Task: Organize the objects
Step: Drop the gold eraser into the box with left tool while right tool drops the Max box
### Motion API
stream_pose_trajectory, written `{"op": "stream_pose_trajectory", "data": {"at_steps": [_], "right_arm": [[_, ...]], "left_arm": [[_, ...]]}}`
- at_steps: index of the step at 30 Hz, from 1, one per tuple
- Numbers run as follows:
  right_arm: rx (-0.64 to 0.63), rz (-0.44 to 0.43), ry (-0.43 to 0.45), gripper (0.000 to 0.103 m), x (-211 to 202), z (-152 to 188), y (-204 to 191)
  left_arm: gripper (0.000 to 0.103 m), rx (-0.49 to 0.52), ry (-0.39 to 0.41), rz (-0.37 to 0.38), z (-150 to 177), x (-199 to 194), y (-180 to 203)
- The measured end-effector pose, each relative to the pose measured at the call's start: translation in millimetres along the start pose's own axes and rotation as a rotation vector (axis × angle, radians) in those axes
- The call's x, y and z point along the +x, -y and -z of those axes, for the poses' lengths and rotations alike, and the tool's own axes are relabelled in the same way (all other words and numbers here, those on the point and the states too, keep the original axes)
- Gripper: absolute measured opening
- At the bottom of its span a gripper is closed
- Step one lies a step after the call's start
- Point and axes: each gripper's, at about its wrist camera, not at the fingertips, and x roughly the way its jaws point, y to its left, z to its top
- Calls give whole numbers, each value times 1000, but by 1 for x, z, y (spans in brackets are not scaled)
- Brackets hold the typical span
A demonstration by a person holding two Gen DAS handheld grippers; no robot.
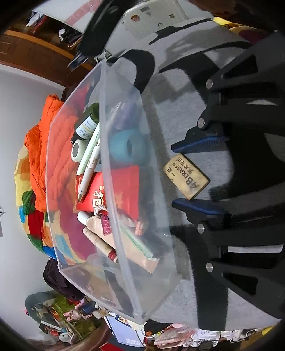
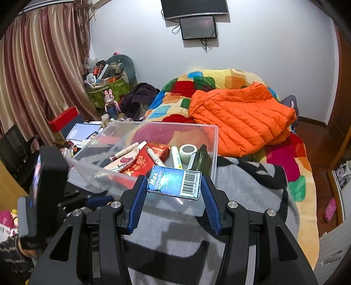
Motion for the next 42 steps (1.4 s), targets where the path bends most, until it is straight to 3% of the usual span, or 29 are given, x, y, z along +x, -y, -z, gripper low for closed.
{"op": "stream_pose_trajectory", "data": {"at_steps": [9,20,31,42], "right_arm": [[-5,8,5,46,13,-20,-3],[4,-3,-38,46,41,-29,-11],[-63,26,-108,47,75,-19,-23],[-70,25,-98,57,62,-21,-25]], "left_arm": [[43,4,99,51,6,-43,-4],[43,-70,217,57,-28,-76,-27],[43,-130,163,45,-49,-41,-49],[43,-96,176,62,-46,-47,-46]]}}
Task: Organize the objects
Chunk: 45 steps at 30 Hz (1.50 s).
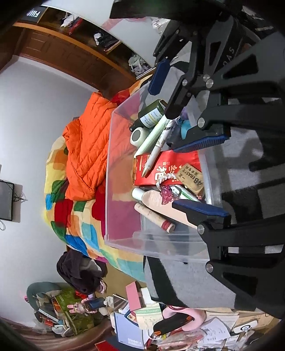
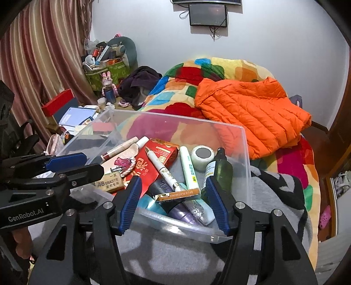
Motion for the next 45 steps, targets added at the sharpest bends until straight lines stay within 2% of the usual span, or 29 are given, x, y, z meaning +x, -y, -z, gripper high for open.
{"op": "stream_pose_trajectory", "data": {"at_steps": [9,12,16,19,25,45], "right_arm": [[-22,-6,71,57,-34,3,-7],[-17,-19,92,59,-46,7,-7],[-17,-18,125,71,-60,14,-6],[-23,-5,141,76,-65,21,-7],[-6,-28,144,81,-70,37,-6],[10,-37,166,82,-82,49,-9]], "left_arm": [[44,89,99,-2,8,-33,9],[51,123,137,-5,14,-43,11],[61,143,172,10,23,-50,11],[69,154,197,10,30,-54,10],[84,121,249,15,41,-60,5],[85,123,260,-5,61,-65,14]]}}
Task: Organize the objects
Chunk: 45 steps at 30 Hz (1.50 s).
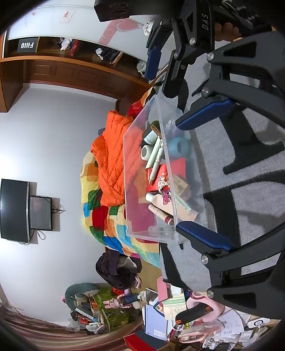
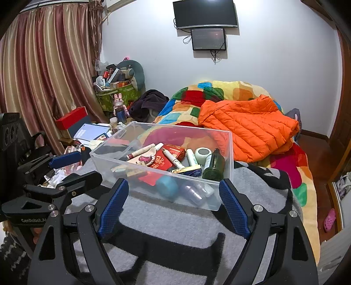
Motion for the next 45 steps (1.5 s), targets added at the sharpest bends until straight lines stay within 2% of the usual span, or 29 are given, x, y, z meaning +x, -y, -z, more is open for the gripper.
{"op": "stream_pose_trajectory", "data": {"at_steps": [6,9,17,45], "right_arm": [[-3,3,-9,82,3,1,-1],[-3,0,-11,83,4,2,-2],[-2,0,-12,83,4,2,-2],[6,-4,-6,83,3,4,-5]], "left_arm": [[86,-8,-3,-4,1,0,0],[94,-19,0,-12,0,0,-1],[97,-26,11,-18,0,-2,-2],[98,-45,-7,15,1,0,-2]]}}
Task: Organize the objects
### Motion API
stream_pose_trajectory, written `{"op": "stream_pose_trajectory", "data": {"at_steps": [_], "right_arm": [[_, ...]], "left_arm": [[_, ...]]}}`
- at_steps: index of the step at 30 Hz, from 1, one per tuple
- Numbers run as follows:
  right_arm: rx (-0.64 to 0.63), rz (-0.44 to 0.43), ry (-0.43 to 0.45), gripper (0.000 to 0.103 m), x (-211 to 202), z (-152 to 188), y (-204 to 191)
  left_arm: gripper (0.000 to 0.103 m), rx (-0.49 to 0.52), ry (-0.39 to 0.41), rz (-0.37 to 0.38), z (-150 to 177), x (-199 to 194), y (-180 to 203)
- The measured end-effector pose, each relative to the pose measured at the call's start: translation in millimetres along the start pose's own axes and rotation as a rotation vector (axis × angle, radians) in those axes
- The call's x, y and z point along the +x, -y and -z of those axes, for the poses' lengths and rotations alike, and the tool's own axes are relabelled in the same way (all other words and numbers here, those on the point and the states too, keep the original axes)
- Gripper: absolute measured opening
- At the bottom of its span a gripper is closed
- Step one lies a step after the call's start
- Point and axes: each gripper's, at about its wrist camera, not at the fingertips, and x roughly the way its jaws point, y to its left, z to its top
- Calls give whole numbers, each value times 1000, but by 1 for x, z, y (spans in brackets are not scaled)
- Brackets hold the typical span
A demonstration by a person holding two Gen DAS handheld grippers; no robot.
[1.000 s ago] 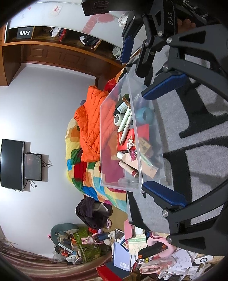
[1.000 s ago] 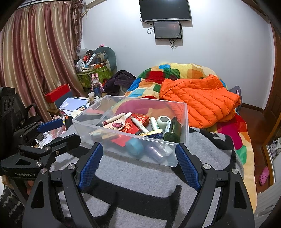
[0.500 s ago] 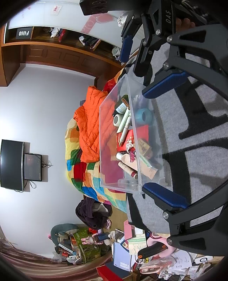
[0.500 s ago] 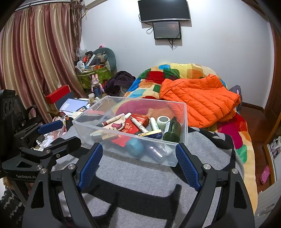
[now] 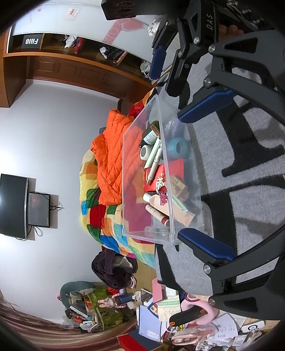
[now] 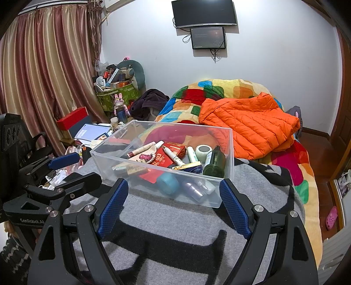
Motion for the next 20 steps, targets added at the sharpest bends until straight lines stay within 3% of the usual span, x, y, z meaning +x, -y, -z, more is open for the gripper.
{"op": "stream_pose_trajectory", "data": {"at_steps": [7,20], "right_arm": [[2,-2,-1,83,0,0,1],[5,-3,-4,84,0,1,0]], "left_arm": [[98,-44,-18,3,1,3,-6],[98,-35,-18,-12,1,3,-5]]}}
